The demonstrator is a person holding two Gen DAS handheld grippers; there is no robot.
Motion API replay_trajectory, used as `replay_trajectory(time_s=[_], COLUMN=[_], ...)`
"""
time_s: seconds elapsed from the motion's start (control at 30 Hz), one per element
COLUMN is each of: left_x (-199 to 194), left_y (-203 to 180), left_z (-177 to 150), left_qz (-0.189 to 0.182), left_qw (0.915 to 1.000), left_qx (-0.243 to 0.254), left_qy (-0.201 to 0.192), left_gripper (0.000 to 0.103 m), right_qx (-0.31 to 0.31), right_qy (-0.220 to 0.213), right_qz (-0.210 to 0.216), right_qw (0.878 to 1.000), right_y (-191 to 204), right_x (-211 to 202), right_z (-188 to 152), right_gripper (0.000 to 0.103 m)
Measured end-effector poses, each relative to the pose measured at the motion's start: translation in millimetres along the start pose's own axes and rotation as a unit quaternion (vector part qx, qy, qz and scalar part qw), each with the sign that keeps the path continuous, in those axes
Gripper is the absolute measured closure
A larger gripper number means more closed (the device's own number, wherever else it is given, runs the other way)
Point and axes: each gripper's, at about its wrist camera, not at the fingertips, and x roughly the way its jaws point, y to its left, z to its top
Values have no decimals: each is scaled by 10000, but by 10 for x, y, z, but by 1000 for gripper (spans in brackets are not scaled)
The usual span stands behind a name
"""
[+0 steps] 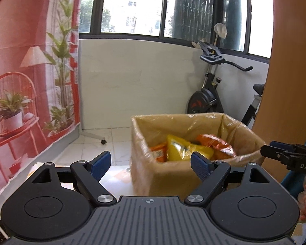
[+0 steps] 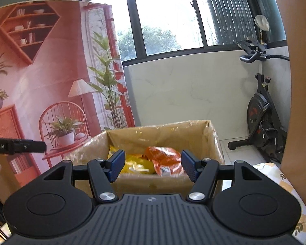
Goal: Organize snacks
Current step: 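Move both tools back down to the snack pile on the table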
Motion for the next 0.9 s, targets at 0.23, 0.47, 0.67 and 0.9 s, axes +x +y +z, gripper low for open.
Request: replay_trajectory(time_s=[0.23, 0.47, 0.67, 0.9], left_x=[-74, -7, 0, -38], left_y=[95, 114, 156, 221], left_z=[-304, -775, -1113, -1388], left_qz=[-19, -45, 263, 350], left_qw=[9994, 9962, 9923, 9874], left_qx=[-255, -655, -905, -1136], left_qy=[231, 579, 803, 1044], left_gripper=[16, 16, 17, 17], right_qx=[-180, 0, 125, 269], right_qy=[209, 580, 1139, 1838], right_qz=[-25, -50, 60, -198], right_qw=[9996, 9983, 9934, 9824], right_y=[92, 82, 173, 228], right_x=[-84, -77, -15, 113], right_z=[-307, -640, -1034, -1410], right_gripper=[38, 38, 31, 21])
